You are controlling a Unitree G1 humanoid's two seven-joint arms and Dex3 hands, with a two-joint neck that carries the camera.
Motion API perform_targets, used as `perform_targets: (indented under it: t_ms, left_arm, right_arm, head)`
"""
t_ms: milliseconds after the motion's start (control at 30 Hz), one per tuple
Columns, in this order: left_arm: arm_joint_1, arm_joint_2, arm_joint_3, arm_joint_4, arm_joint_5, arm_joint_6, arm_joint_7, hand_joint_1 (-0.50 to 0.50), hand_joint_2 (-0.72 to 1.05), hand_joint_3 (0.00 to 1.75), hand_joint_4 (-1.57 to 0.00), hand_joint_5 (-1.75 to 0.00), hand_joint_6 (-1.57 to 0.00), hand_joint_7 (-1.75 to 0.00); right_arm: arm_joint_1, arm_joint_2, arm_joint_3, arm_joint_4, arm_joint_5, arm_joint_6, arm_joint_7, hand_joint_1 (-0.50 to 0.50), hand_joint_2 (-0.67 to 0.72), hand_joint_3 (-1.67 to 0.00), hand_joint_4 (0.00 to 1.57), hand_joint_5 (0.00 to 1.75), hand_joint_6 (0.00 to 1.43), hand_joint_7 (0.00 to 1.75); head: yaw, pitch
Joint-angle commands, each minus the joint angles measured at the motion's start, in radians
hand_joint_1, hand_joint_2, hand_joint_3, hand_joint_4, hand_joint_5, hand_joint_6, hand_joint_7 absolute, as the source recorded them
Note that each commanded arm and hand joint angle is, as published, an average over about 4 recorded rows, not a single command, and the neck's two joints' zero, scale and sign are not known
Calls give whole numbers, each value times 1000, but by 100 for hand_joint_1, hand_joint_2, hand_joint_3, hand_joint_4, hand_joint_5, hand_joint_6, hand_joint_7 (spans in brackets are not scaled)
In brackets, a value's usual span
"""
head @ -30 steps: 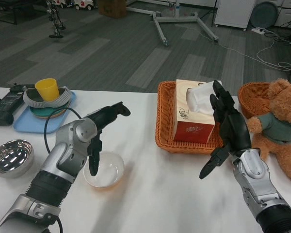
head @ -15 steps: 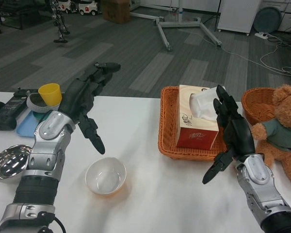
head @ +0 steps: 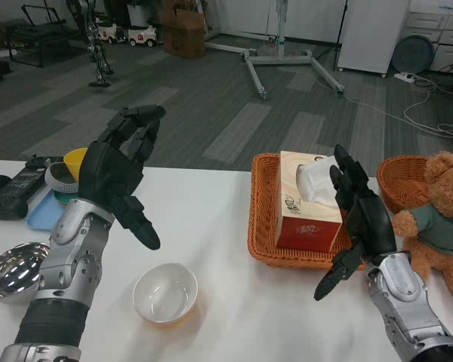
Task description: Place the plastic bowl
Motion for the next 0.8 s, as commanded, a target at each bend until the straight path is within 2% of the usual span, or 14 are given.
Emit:
perform_targets:
  t_ms: [33,333,533,667,733,800]
  left_arm:
    - [8,16,6,-1,-13,-18,4,-50,-10,0,0,0,-50,-105]
    - [11,21,17,-1,-14,-27,5,-50,-10,0,0,0,-47,-105]
    - [24,22,16,-1,-20,-27,5,-50,-10,0,0,0,-48,-105]
    - [29,28,11,-1,-34,-27,5,-50,-10,0,0,0,-30,-101]
    - [31,30,9,-1,-37,-27,5,-50,-10,0,0,0,-18,-94]
    - [32,31,9,-1,-38,-27,5,-50,-10,0,0,0,-7,-79]
  right_arm:
    - [-13,13,-11,4,-2,2,-2,-42,60,0,0,0,0,0]
    - [-13,28,-19,-16,-1,1,-2,-42,60,0,0,0,0,0]
    - [-13,33,-20,-41,5,-1,-2,-42,60,0,0,0,0,0]
    - [-13,40,-20,-54,6,-3,-2,-42,60,0,0,0,0,0]
    - [-13,41,-20,-57,6,-3,-3,-42,60,0,0,0,0,0]
    - [-13,42,-20,-58,6,-3,-3,-42,60,0,0,0,0,0]
  head:
    - [-11,12]
    - [-40,32]
    - [-84,55]
    - [-84,56]
    - [-84,56]
    - [-95,76]
